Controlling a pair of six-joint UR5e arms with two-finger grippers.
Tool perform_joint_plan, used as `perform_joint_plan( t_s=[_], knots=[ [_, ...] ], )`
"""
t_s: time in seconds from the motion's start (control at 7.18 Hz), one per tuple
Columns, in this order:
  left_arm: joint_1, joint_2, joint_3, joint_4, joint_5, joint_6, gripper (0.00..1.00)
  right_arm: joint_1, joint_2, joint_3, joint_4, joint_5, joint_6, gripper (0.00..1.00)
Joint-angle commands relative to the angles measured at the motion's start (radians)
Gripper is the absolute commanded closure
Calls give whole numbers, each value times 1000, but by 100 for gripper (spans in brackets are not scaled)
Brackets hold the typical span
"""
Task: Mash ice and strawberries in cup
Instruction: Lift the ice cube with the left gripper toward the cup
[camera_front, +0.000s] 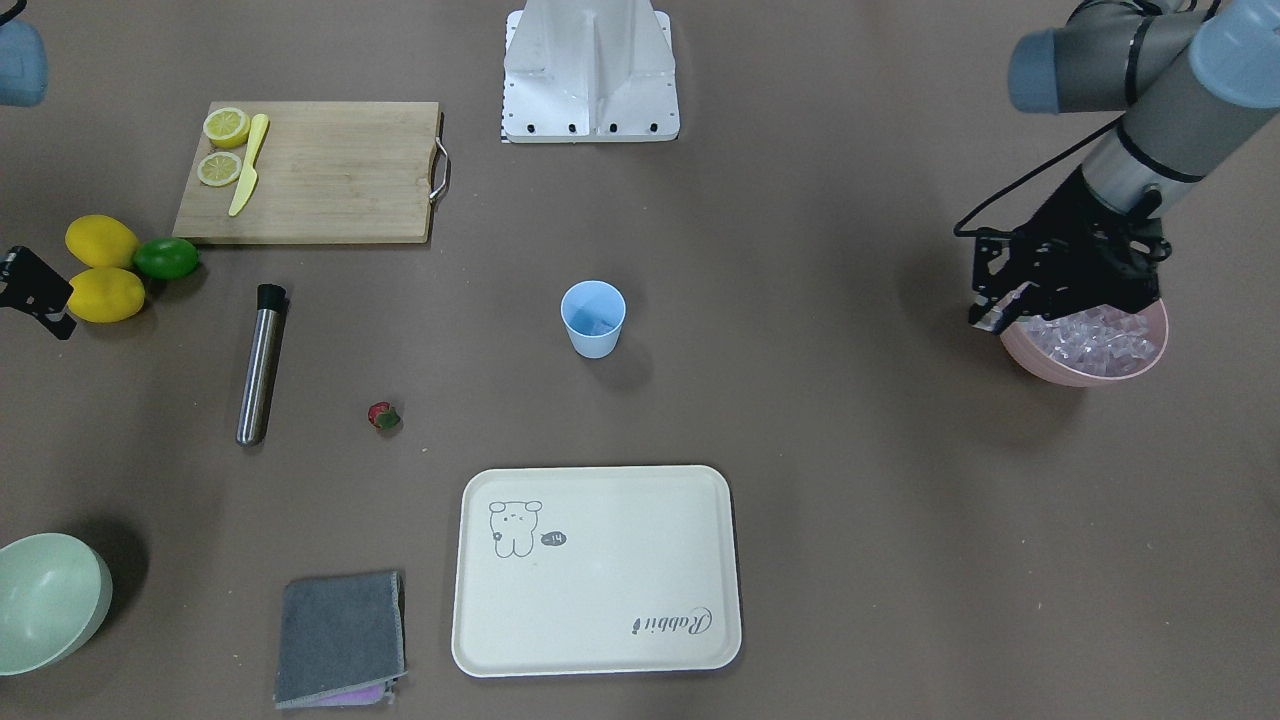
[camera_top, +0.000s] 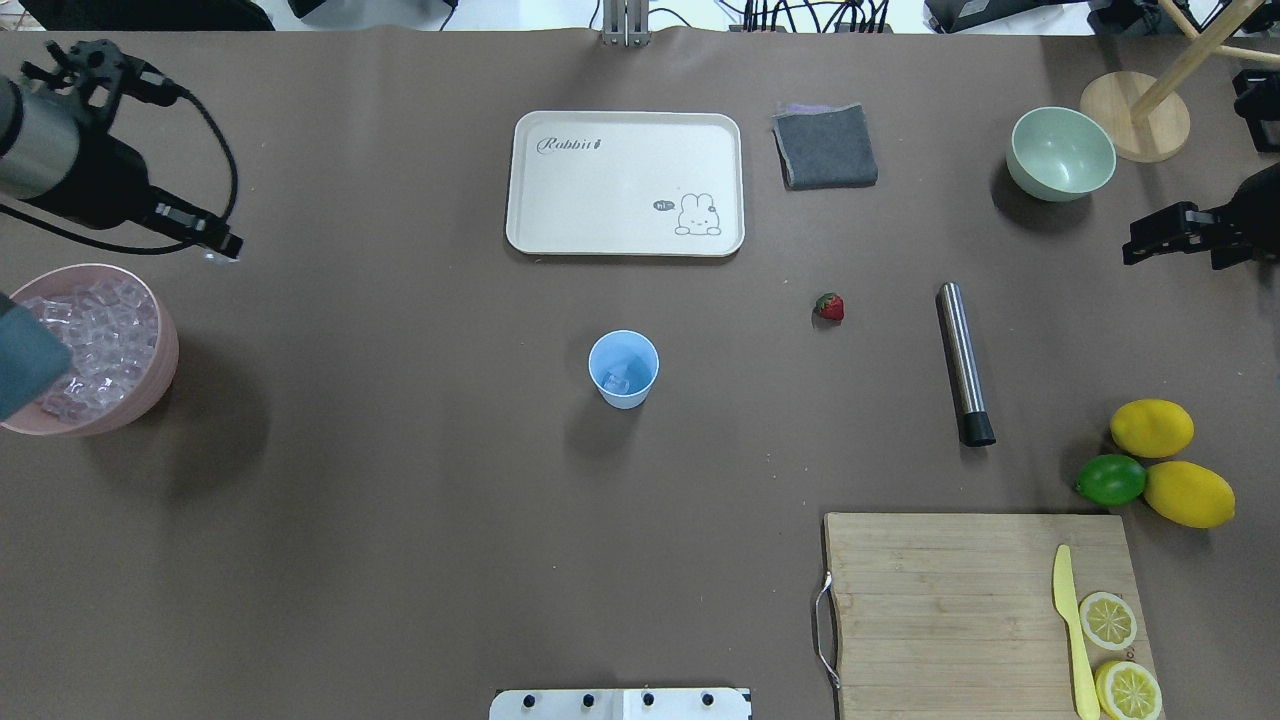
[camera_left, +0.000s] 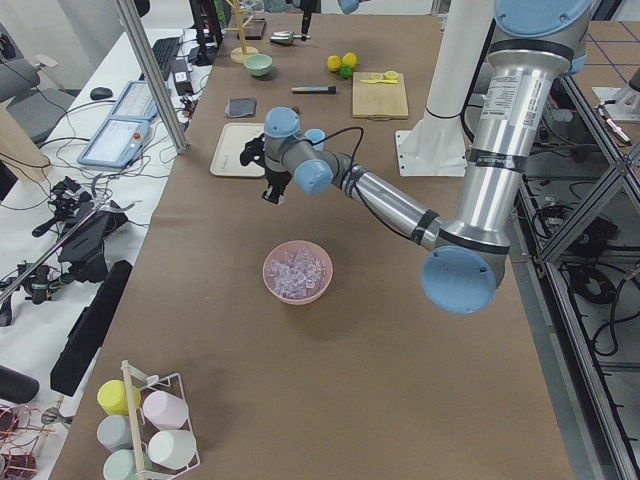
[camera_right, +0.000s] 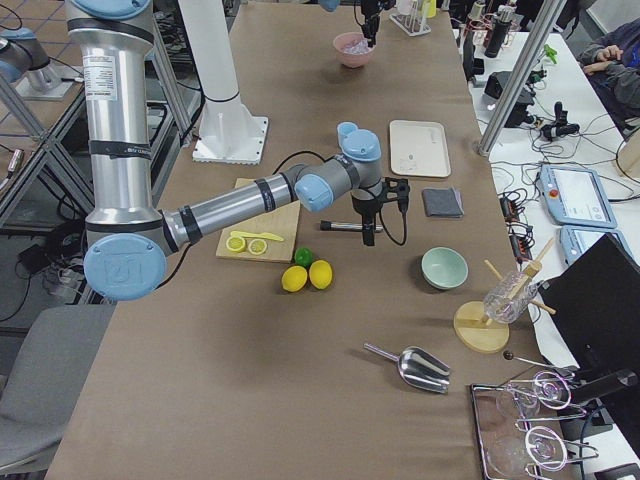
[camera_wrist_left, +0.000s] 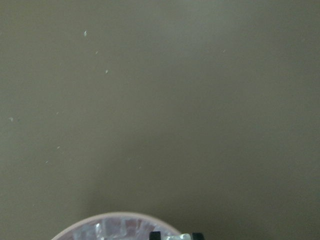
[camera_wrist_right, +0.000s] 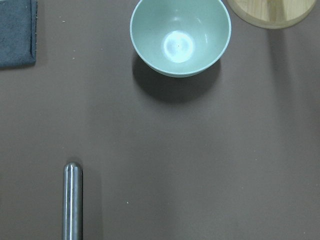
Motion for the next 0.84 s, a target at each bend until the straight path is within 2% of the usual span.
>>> perform_joint_plan(
  t_s=[0.0, 0.14, 0.28, 0.42, 0.7],
  knots=[
    [147, -165, 32, 1, 66, -290, 100, 0, 0, -1, 0, 0, 0, 0],
    [232, -208, 55, -1, 166, -361, 100, 0, 0, -5, 0, 0, 0, 0],
    [274, -280, 99, -1, 226, -424, 100, 0, 0, -5, 0, 0, 0, 0],
    [314, -313, 111, -2, 243, -480, 100, 0, 0, -6, 0, 0, 0, 0],
    [401, -403, 153, -4, 365, -585, 100, 0, 0, -8, -2, 5, 0, 0]
  ],
)
